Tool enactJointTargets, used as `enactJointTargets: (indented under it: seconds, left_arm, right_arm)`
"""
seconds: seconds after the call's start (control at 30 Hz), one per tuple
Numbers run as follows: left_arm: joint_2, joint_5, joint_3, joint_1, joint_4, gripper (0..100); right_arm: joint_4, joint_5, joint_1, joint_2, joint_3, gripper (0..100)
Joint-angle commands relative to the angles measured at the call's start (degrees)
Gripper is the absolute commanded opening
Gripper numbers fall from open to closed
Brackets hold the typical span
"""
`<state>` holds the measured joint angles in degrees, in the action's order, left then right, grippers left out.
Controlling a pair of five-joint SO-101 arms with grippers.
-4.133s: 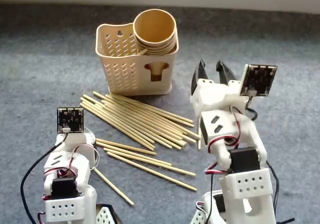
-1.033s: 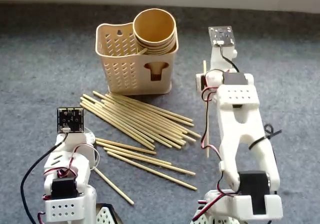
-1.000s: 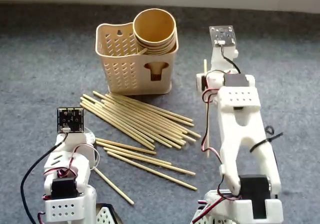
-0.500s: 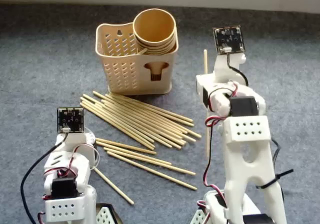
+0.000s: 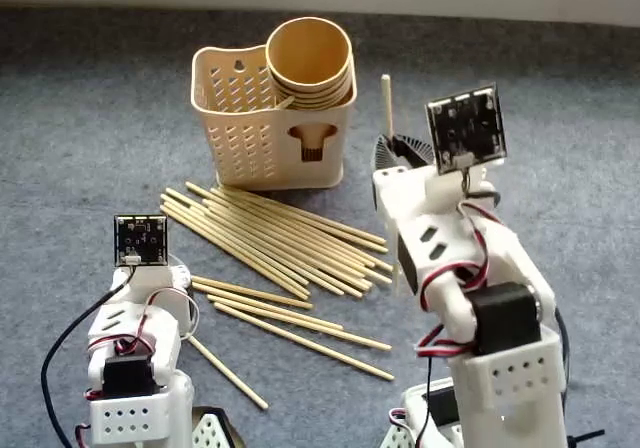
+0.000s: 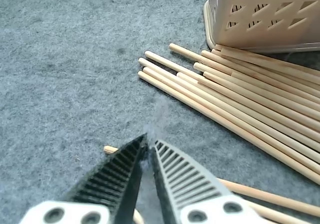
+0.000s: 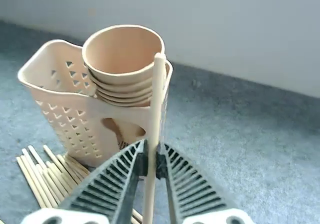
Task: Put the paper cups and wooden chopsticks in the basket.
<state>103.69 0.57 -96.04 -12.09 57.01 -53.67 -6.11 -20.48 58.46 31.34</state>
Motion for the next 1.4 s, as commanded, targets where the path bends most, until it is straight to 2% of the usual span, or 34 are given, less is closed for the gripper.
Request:
enactJointTargets:
  seconds: [0.0, 0.4, 0.6, 0.83, 1.37]
  left_arm:
    - [0.57, -0.53, -1.10, -0.48, 0.18, 1]
    - [0.57, -0.53, -1.10, -0.48, 0.18, 1]
    - [0.57, -0.53, -1.10, -0.48, 0.18, 1]
    - [0.57, -0.53, -1.10, -0.48, 0.18, 1]
    - [0.57, -0.53, -1.10, -0.48, 0.18, 1]
  right_arm:
    - [1.10, -0.35, -3.21, 5.14, -0.22, 0.5]
    - [1.89, -0.62, -15.69, 12.09, -0.75, 0.5]
    - [14.55, -0.79, -19.30, 12.00, -0.48, 0.5]
    - [26.86, -0.79, -20.00, 9.63, -0.48, 0.5]
    - [60.53, -0.79, -19.56, -12.88, -0.31, 0.5]
